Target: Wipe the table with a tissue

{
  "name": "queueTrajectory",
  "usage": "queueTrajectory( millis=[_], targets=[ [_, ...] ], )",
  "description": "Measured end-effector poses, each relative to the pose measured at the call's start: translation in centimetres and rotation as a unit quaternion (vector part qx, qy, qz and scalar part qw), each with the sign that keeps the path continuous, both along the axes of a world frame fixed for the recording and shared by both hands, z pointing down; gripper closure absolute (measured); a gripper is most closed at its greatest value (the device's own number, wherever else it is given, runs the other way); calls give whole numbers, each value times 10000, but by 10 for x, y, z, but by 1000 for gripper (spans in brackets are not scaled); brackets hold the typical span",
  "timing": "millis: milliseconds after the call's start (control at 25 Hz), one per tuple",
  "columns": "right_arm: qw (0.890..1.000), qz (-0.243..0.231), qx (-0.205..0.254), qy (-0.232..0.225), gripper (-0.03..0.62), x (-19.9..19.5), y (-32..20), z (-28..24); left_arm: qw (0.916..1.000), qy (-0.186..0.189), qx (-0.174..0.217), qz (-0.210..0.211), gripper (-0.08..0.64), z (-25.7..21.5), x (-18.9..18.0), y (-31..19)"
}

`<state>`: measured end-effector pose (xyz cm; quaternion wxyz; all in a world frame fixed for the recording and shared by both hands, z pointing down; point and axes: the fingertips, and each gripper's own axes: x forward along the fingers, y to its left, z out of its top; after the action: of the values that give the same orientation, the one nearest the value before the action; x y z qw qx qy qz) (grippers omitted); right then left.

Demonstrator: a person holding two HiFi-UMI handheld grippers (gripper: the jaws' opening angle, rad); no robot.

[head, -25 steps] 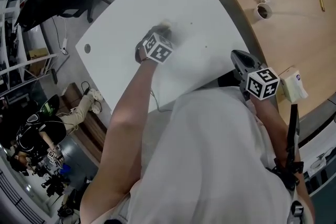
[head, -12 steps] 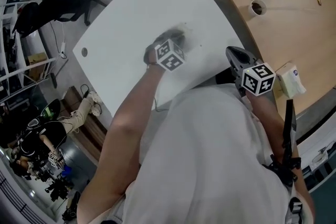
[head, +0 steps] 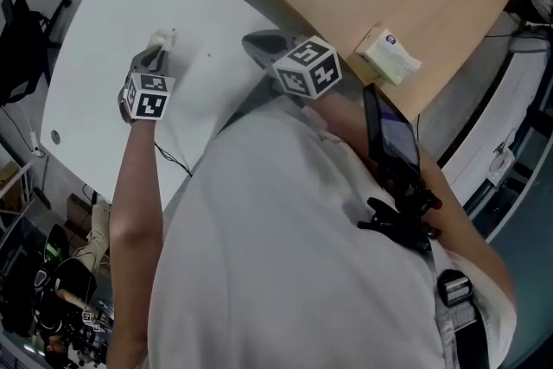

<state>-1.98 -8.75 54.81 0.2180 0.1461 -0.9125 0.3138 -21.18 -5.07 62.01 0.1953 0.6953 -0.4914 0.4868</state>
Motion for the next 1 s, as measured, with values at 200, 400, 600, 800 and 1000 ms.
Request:
queueTrajectory(
  millis=[200,400,600,800,1000],
  targets=[
    [9999,-124,-55,-79,572,2,-28,5,9990,-36,-61,-439,525,6,-15,-27],
    [9998,-148,-106,-106,572,12,-39,12,9992,-192,-130,-318,525,12,-18,-42],
    [9998,-125,-110,-122,572,9,-41,8,9991,-123,-160,368,524,5,-11,-43],
    [9998,-141,-113,-123,572,9,-42,6,9937,-459,-278,983,523,10,-8,-47],
    [9998,-93,-116,-133,572,13,-46,5,9931,-551,-514,902,525,18,-7,-49]
  ],
)
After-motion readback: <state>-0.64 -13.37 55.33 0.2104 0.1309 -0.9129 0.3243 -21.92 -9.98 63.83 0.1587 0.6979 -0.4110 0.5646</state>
